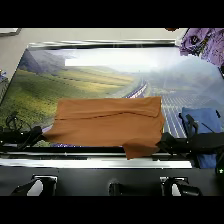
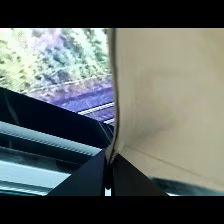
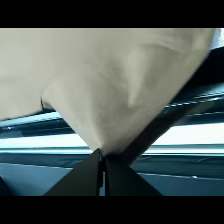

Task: Fold the clothes and pants, and hang the long-sleeved shirts on hangers.

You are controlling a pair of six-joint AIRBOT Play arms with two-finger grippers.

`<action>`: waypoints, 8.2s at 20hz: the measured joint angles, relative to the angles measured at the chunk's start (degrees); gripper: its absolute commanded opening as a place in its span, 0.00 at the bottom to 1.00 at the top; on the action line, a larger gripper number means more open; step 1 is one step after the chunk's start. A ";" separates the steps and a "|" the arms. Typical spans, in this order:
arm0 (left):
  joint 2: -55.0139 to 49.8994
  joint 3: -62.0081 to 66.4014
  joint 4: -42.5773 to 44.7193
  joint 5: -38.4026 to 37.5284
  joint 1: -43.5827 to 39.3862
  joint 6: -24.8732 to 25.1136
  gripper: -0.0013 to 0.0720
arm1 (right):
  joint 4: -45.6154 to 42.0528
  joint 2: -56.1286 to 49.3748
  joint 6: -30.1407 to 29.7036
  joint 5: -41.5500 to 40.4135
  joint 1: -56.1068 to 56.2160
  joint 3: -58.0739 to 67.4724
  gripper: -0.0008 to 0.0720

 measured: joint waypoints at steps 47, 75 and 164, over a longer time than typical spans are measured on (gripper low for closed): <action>-40.39 50.77 9.03 5.68 -10.91 -1.64 0.58 | 10.82 -68.00 -26.82 4.81 -12.39 44.96 0.91; -71.63 65.83 -31.39 31.50 -57.24 -7.17 0.04 | -6.47 -44.81 -8.02 0.42 -1.77 60.02 0.05; -46.07 77.59 8.68 -13.31 -19.82 -7.37 0.04 | 23.08 -67.52 -27.47 13.33 6.62 43.87 0.05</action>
